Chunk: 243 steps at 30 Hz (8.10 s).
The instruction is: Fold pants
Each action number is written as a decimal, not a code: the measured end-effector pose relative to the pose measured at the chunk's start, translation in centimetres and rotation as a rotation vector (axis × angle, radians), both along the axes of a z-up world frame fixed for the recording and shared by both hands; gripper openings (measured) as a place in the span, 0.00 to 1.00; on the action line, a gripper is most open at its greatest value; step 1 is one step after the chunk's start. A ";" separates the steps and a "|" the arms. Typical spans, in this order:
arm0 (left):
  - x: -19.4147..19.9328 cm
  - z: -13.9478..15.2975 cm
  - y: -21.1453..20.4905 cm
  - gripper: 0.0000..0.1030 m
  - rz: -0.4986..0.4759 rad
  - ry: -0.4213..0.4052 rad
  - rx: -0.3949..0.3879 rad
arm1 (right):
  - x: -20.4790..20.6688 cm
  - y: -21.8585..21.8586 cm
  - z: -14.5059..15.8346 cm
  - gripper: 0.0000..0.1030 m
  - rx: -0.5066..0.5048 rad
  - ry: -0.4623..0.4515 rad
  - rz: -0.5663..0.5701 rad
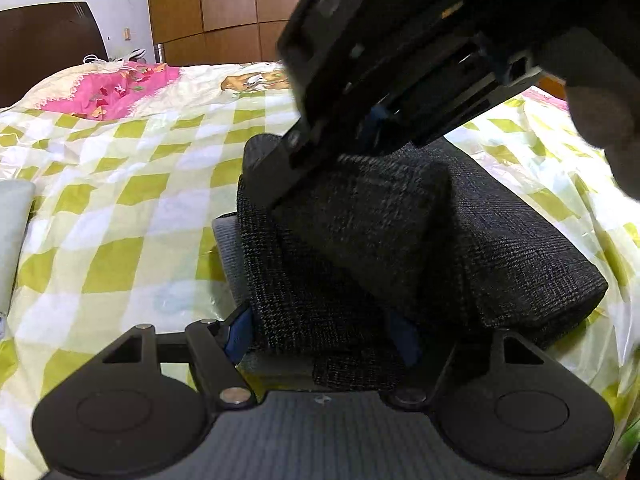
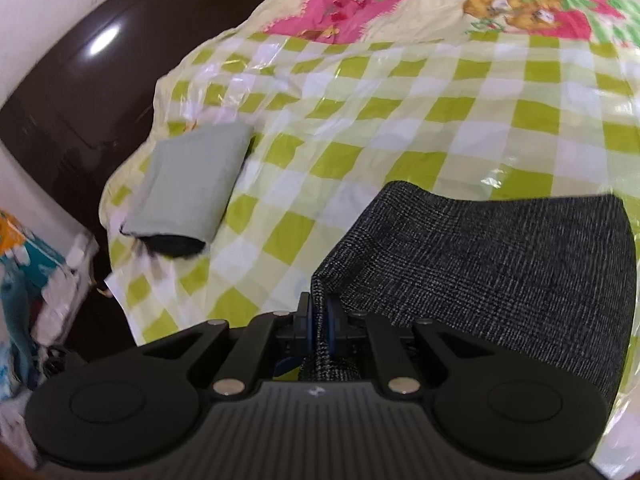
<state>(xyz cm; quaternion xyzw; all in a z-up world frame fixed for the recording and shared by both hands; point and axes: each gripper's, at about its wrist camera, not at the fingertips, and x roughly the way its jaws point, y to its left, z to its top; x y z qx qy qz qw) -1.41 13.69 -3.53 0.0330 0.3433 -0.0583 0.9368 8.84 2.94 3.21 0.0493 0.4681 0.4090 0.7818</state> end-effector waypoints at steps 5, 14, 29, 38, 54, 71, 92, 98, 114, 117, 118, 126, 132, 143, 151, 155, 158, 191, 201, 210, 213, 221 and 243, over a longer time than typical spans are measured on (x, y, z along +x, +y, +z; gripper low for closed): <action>0.0 0.0 -0.1 0.77 0.009 0.000 0.011 | -0.5 1.5 -0.6 0.08 -0.042 -0.027 0.032; -1.7 0.2 -0.1 0.80 0.039 -0.004 0.043 | 0.0 2.8 -2.7 0.13 -0.050 0.016 0.045; -3.4 5.5 -0.3 0.80 0.058 -0.149 0.104 | 2.0 0.0 -0.6 0.23 0.132 0.057 0.054; -3.0 8.7 -0.1 0.83 0.029 -0.264 0.125 | 4.7 1.3 -1.1 0.23 -0.006 -0.085 0.045; 1.3 1.7 0.1 0.79 0.114 -0.008 0.025 | 6.3 3.7 -3.6 0.19 -0.069 -0.068 0.125; 0.8 1.9 -1.8 0.79 0.107 0.030 0.100 | 4.1 4.8 -2.0 0.21 -0.171 -0.237 0.149; 1.2 3.8 -0.7 0.79 0.098 -0.043 0.058 | 5.5 -6.7 0.4 0.32 -0.092 -0.163 -0.060; 6.4 3.9 2.0 0.79 0.093 0.014 -0.043 | 5.2 -11.2 -2.0 0.35 -0.100 -0.084 -0.148; 7.7 4.8 4.3 0.20 0.142 0.074 -0.200 | 3.8 -14.3 -3.3 0.41 -0.039 -0.042 -0.170; 5.6 5.9 4.6 0.20 0.147 0.049 -0.208 | 4.2 -14.4 -3.3 0.41 -0.030 -0.027 -0.178; 5.0 5.8 4.7 0.20 0.155 0.047 -0.209 | 4.2 -14.5 -3.2 0.41 -0.028 -0.025 -0.181; 4.5 4.1 5.4 0.29 0.192 0.048 -0.154 | 4.4 -14.8 -4.6 0.46 -0.020 0.026 -0.189; 0.6 4.7 5.9 0.51 0.199 0.050 -0.174 | 4.5 -14.0 -5.4 0.49 0.013 0.067 -0.160; 0.9 0.9 5.2 0.90 0.233 0.123 -0.240 | 4.6 -14.5 -6.7 0.58 0.066 0.128 -0.108; 1.3 0.1 4.8 0.92 0.227 0.149 -0.279 | 4.0 -13.3 -7.6 0.69 0.090 0.144 -0.057; 2.0 -0.2 3.6 0.91 0.224 0.167 -0.272 | 4.1 -13.5 -7.8 0.61 0.098 0.153 -0.067; 1.6 0.9 2.6 0.82 0.212 0.149 -0.239 | 4.0 -13.5 -7.9 0.47 0.089 0.152 -0.092; 14.2 5.8 -17.2 0.66 -0.190 -0.011 -0.155 | 4.9 -36.0 -2.0 0.43 -0.224 -0.202 -0.552; 20.6 3.7 -18.8 0.70 -0.012 -0.002 -0.065 | 2.9 -31.0 -2.5 0.42 -0.155 -0.231 -0.381; 18.7 3.5 -18.0 0.74 0.026 -0.025 -0.027 | 2.7 -29.0 -4.0 0.43 -0.163 -0.200 -0.351; 16.0 4.2 -18.1 0.74 -0.008 -0.062 0.016 | 1.1 -27.9 -3.3 0.43 -0.156 -0.243 -0.342; 12.5 3.2 -17.8 0.74 -0.011 0.011 0.037 | -0.5 -26.0 -4.7 0.42 -0.183 -0.199 -0.360; 4.5 3.6 -18.9 0.74 -0.087 0.068 -0.028 | -6.9 -28.4 -3.2 0.42 -0.191 -0.168 -0.632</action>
